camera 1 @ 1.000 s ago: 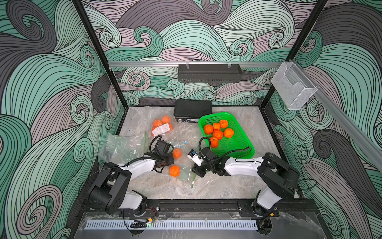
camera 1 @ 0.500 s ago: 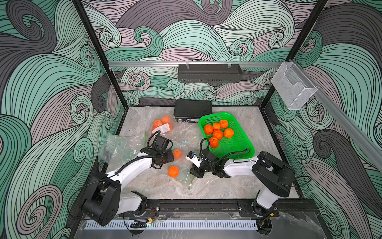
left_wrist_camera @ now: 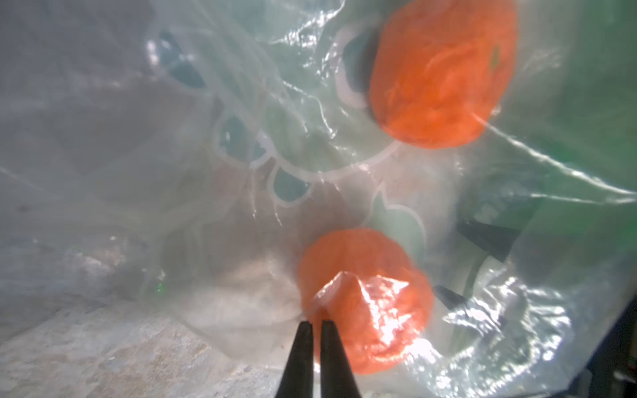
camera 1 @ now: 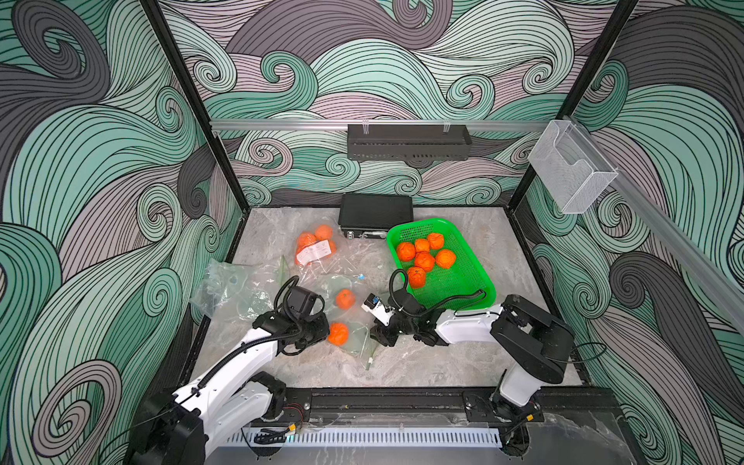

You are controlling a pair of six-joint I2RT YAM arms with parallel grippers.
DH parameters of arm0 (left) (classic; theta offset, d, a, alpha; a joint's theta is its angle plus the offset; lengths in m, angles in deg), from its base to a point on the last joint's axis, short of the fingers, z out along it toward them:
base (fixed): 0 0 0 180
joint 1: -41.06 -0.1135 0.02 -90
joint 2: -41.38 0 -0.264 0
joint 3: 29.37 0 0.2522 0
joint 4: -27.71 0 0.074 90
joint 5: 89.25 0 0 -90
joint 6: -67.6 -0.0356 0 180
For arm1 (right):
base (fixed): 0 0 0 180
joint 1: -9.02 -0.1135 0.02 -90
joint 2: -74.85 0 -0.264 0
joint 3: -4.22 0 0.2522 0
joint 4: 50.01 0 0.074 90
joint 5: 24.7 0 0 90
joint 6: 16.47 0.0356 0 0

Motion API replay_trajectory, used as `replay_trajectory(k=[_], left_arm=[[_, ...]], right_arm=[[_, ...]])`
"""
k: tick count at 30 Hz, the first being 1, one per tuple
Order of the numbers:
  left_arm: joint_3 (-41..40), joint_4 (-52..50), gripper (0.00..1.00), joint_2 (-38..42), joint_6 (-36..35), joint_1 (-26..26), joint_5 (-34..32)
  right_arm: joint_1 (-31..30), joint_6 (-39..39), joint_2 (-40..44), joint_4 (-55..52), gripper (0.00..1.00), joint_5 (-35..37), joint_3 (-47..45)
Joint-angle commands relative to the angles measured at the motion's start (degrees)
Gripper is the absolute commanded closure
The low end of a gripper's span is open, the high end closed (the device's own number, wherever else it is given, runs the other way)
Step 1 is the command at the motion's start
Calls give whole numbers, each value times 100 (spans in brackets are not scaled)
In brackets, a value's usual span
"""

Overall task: Open the zip-top bag and take out the orange
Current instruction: Pick up the orange from the zipper food storage bag.

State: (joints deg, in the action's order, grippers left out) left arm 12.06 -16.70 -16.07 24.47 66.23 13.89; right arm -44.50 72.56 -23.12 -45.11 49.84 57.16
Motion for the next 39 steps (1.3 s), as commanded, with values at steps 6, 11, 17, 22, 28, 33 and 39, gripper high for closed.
replay_trajectory(k=[6, 11, 17, 22, 28, 33, 39], left_arm=[[19, 741, 94, -758, 134, 32, -136], [215, 867, 94, -1053, 28, 32, -193], [566, 614, 94, -1128, -190, 32, -184], [689, 608, 92, -1218, -251, 32, -209], [539, 1158, 94, -1631, -168, 40, 233], [472, 1399, 95, -1857, -166, 88, 405], [403, 1635, 96, -2110, -65, 207, 426]], right_arm=[[-18, -42, 30, -20, 43, -176, 36], [-14, -152, -21, 208, 40, -420, 7], [-27, -254, -70, 632, 33, -616, -111], [-27, -270, -224, 807, 29, -606, -71], [-27, -263, -395, 894, 26, -669, 14], [-60, -179, -573, 957, 25, -894, 116], [-219, -192, -694, 960, 23, -1050, 295]])
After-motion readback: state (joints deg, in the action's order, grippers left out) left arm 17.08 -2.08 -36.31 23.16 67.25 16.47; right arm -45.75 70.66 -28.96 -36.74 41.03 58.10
